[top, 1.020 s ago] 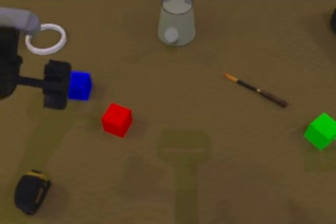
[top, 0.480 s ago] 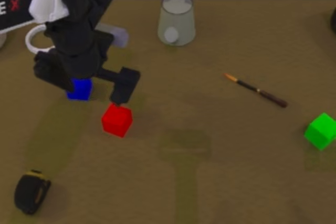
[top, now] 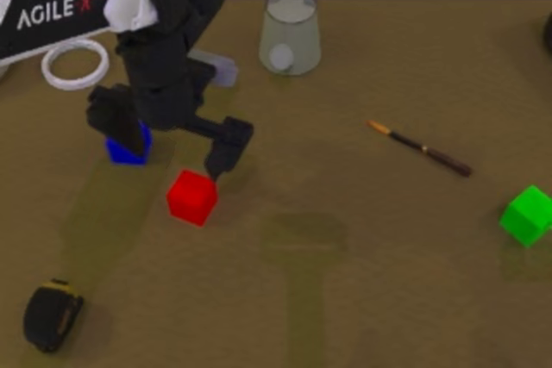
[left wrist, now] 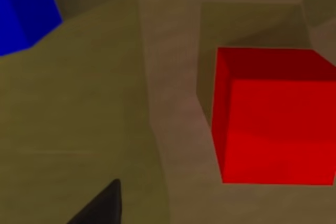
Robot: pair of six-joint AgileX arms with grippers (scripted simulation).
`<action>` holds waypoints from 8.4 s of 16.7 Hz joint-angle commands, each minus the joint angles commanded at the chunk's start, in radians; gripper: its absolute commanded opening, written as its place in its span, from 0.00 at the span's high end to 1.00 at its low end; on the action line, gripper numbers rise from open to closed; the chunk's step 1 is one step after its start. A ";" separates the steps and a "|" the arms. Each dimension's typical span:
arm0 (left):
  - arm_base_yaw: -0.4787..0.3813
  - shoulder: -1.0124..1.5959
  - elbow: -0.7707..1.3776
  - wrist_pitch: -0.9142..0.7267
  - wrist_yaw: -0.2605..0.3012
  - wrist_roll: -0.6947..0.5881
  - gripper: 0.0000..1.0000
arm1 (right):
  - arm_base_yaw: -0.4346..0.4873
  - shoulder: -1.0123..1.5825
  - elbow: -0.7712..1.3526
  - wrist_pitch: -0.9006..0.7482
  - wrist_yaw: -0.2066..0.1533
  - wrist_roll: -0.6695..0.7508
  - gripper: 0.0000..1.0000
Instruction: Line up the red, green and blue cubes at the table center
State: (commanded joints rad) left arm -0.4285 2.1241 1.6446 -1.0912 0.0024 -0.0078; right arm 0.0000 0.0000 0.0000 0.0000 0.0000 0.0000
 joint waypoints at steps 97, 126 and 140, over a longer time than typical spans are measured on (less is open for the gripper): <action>-0.171 -0.037 -0.293 0.282 -0.019 -0.582 0.00 | 0.000 0.000 0.000 0.000 0.000 0.000 0.00; -0.050 -0.403 -0.382 0.200 -0.029 -0.548 0.00 | 0.018 0.265 0.223 -0.158 0.000 -0.088 0.00; 0.355 -1.675 -1.431 0.785 -0.026 -0.166 0.00 | 0.094 1.557 1.053 -0.812 -0.001 -0.442 0.00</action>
State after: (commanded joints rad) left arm -0.0738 0.4492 0.2136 -0.3065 -0.0234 -0.1737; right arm 0.0936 1.5566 1.0531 -0.8125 -0.0013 -0.4417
